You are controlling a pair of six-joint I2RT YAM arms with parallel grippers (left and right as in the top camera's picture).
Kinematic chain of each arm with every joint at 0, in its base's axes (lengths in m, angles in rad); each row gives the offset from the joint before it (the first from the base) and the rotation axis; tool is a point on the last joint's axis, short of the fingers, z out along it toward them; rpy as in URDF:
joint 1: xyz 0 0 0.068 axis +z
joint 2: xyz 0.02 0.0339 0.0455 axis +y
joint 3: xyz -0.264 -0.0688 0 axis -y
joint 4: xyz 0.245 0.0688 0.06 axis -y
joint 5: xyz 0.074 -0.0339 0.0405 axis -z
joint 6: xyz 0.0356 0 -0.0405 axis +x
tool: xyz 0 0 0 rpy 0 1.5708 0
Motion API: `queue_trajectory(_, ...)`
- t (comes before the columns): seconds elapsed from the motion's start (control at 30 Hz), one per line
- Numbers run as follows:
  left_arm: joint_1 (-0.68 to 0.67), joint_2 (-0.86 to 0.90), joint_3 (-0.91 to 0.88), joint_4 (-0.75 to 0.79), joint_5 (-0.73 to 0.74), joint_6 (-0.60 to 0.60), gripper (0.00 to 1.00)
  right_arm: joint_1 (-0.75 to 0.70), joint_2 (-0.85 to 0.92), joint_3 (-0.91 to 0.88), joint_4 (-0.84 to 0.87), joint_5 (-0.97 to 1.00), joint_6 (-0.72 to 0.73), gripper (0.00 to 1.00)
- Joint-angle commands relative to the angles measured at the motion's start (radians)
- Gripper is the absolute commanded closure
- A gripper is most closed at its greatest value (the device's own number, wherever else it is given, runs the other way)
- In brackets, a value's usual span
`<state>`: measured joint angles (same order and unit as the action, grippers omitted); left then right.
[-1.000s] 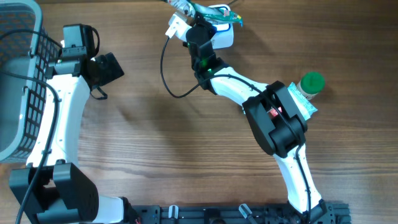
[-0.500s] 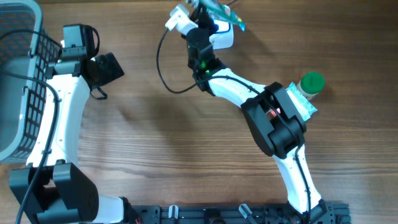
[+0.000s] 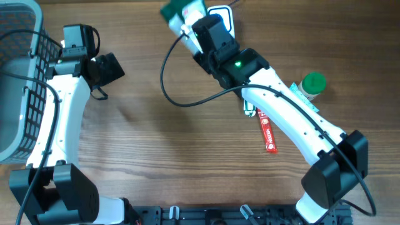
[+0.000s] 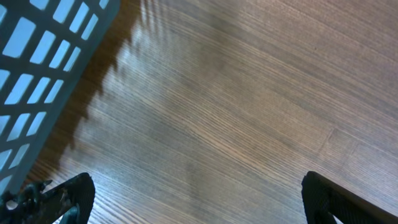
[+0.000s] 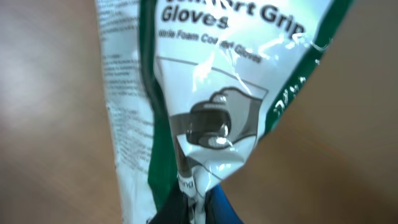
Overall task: Scan the item barcode
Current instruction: 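Lower the glove package onto the table and release it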
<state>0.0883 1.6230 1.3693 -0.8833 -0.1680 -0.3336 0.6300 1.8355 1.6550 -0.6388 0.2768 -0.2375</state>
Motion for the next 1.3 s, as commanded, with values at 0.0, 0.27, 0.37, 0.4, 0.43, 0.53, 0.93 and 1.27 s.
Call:
queue_trajectory(0.0,0.006,-0.007,0.011,0.000,-0.009,0.016,0.00,-0.016,0.031,-0.051,-0.161,-0.304,0.286,0.95)
queue_trajectory(0.27,0.006,-0.007,0.011,0.000,-0.009,0.016,0.00,-0.016,0.035,-0.164,-0.172,-0.299,0.319,0.00)
queue_trajectory(0.37,0.006,-0.007,0.011,0.000,-0.009,0.016,0.00,-0.016,0.037,-0.172,-0.171,-0.295,0.319,0.00)
queue_trajectory(0.4,0.006,-0.007,0.011,0.000,-0.009,0.016,0.00,-0.016,0.037,-0.172,-0.172,-0.296,0.319,0.00)
queue_trajectory(0.43,0.006,-0.007,0.011,0.000,-0.009,0.016,0.00,-0.016,0.037,-0.172,-0.177,-0.296,0.319,0.00)
queue_trajectory(0.53,0.006,-0.007,0.011,0.000,-0.009,0.016,0.00,-0.016,0.037,-0.172,-0.190,-0.296,0.318,0.00)
queue_trajectory(0.93,0.006,-0.007,0.011,0.000,-0.009,0.016,0.00,-0.016,0.037,-0.172,-0.117,-0.300,0.318,0.00)
queue_trajectory(1.27,0.006,-0.007,0.011,0.000,-0.009,0.015,0.00,-0.016,0.037,-0.172,-0.117,-0.300,0.319,0.00)
